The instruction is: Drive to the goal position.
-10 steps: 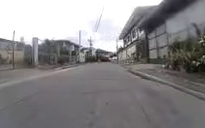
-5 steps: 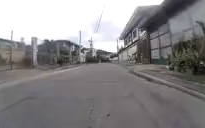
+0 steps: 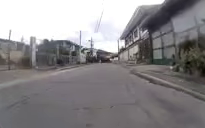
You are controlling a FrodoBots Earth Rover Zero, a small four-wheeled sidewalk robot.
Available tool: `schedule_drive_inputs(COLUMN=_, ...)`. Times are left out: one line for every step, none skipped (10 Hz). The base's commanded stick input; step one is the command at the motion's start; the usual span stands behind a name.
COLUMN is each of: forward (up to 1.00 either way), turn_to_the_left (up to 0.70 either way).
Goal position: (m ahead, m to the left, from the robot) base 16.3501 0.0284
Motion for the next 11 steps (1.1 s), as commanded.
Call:
schedule_drive_inputs(forward=0.63, turn_to_the_left=0.0)
schedule_drive_inputs(forward=0.63, turn_to_the_left=0.0)
schedule_drive_inputs(forward=0.63, turn_to_the_left=0.0)
schedule_drive_inputs(forward=0.63, turn_to_the_left=0.0)
schedule_drive_inputs(forward=0.63, turn_to_the_left=0.0)
schedule_drive_inputs(forward=0.63, turn_to_the_left=0.0)
schedule_drive_inputs(forward=0.63, turn_to_the_left=0.0)
schedule_drive_inputs(forward=0.63, turn_to_the_left=0.0)
schedule_drive_inputs(forward=0.63, turn_to_the_left=0.0)
schedule_drive_inputs(forward=0.63, turn_to_the_left=0.0)
schedule_drive_inputs(forward=0.63, turn_to_the_left=0.0)
